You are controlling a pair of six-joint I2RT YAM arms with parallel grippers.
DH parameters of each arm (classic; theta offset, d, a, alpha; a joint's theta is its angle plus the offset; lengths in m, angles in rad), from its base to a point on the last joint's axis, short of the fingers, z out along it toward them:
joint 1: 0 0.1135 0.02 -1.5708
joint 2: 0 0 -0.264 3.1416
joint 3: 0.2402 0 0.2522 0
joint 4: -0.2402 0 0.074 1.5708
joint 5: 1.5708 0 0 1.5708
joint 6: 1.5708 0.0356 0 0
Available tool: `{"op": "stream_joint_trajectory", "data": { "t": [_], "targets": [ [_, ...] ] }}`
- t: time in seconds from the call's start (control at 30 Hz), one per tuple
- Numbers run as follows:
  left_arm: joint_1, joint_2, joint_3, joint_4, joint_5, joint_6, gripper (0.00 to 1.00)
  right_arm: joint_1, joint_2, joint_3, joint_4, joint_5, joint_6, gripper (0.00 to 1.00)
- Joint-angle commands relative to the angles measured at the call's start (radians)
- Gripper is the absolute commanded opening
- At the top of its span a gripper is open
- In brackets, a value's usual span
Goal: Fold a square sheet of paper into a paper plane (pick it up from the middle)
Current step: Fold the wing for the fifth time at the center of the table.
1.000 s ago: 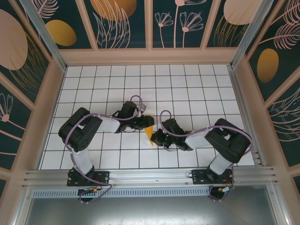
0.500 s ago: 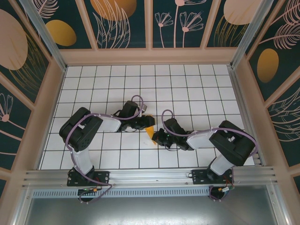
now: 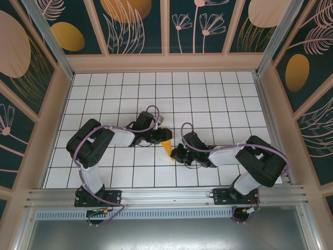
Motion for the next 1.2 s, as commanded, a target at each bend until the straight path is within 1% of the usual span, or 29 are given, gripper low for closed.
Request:
{"op": "stream_joint_trajectory", "data": {
  "t": [0.0, 0.13, 0.2, 0.3, 0.4, 0.57, 0.77, 0.83, 0.9, 1.0, 1.07, 1.1, 1.17],
  "targets": [
    [0.005, 0.061, -0.005, -0.084, -0.079, 0.039, 0.44, 0.007, 0.02, -0.057, -0.056, -0.017, 0.026, 0.0],
    [0.006, 0.065, -0.001, -0.09, -0.081, 0.042, 0.44, 0.006, 0.023, -0.081, -0.036, -0.015, 0.055, 0.0],
    [0.005, 0.068, 0.0, -0.093, -0.08, 0.044, 0.44, 0.006, 0.003, -0.069, -0.049, -0.011, 0.04, 0.08],
    [0.004, 0.07, 0.0, -0.093, -0.079, 0.043, 0.44, 0.01, -0.052, -0.029, -0.126, 0.024, -0.003, 0.12],
    [0.005, 0.072, 0.002, -0.092, -0.076, 0.045, 0.44, 0.01, -0.079, -0.004, -0.18, 0.047, -0.045, 0.14],
    [0.005, 0.076, 0.0, -0.084, -0.069, 0.042, 0.44, 0.01, -0.067, 0.013, -0.19, 0.051, -0.071, 0.16],
    [0.006, 0.074, 0.0, -0.084, -0.066, 0.043, 0.43, 0.022, 0.005, 0.049, -0.236, 0.052, -0.073, 0.14],
    [0.006, 0.075, -0.001, -0.082, -0.065, 0.042, 0.43, 0.028, 0.015, 0.058, -0.269, 0.069, -0.065, 0.09],
    [0.006, 0.075, 0.001, -0.083, -0.065, 0.042, 0.44, 0.031, 0.014, 0.065, -0.297, 0.084, -0.057, 0.08],
    [0.005, 0.073, 0.0, -0.085, -0.067, 0.044, 0.43, 0.037, -0.042, 0.068, -0.318, 0.14, -0.054, 0.08],
    [0.005, 0.076, 0.0, -0.087, -0.067, 0.045, 0.43, 0.031, -0.097, 0.071, -0.321, 0.181, -0.064, 0.04],
    [0.005, 0.078, 0.002, -0.087, -0.065, 0.044, 0.43, 0.025, -0.118, 0.066, -0.298, 0.178, -0.073, 0.03],
    [0.005, 0.078, 0.002, -0.089, -0.065, 0.045, 0.43, 0.011, -0.156, 0.043, -0.196, 0.134, -0.089, 0.01]
  ]
}}
